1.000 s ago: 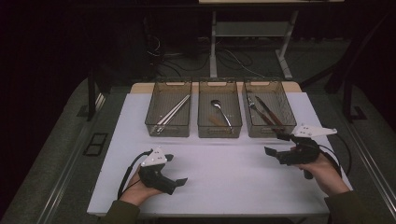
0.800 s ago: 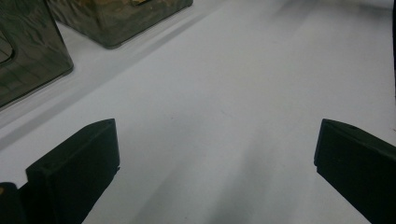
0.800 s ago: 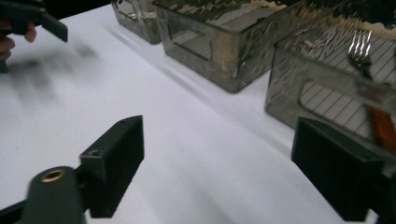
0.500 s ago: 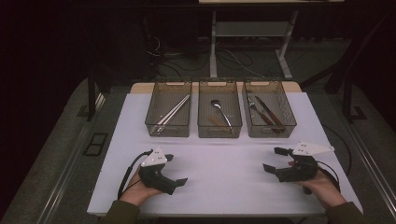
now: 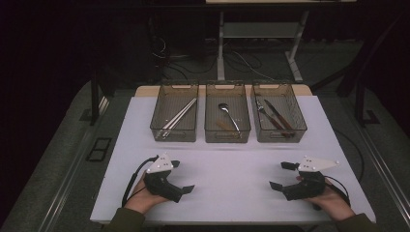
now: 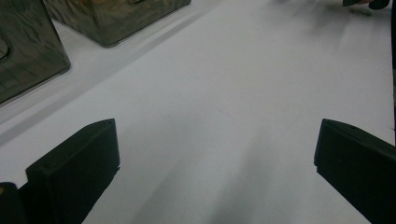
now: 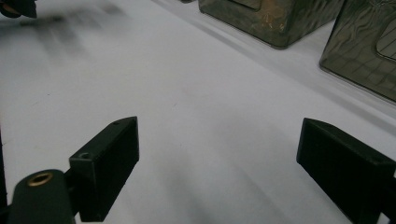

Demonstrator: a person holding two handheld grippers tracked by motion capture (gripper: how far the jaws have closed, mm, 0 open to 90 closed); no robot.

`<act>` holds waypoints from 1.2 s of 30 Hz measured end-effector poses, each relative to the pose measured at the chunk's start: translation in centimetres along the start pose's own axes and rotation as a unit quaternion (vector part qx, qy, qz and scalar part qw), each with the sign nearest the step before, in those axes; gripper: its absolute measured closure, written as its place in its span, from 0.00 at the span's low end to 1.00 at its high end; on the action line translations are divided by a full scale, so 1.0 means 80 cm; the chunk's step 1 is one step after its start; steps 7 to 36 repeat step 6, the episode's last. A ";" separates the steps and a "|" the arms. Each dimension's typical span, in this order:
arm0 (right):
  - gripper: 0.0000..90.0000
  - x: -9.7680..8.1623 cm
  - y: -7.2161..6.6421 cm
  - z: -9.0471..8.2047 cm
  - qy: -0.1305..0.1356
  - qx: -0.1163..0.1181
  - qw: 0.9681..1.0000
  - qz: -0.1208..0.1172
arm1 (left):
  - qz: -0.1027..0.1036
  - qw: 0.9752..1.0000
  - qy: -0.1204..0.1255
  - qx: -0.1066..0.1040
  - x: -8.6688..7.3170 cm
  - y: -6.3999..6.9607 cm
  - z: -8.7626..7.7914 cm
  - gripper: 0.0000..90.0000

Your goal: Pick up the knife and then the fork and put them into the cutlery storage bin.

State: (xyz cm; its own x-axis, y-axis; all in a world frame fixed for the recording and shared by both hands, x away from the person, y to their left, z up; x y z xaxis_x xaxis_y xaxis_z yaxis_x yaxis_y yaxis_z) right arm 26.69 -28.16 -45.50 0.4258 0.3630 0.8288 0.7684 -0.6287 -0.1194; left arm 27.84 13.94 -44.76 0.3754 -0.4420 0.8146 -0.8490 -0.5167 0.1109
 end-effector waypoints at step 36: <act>0.14 0.000 0.000 0.000 0.000 0.000 1.000 -0.002 | 0.000 1.000 -0.001 0.000 0.000 0.000 0.000 0.00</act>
Point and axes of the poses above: each handheld gripper's, and its own axes: z roughly forward along the jaws, x roughly out of its top, y roughly to its right, the point moved 2 cm from there along z, roughly forward along the jaws, and after that the axes turned 1 degree about -y, right-handed, at the moved point
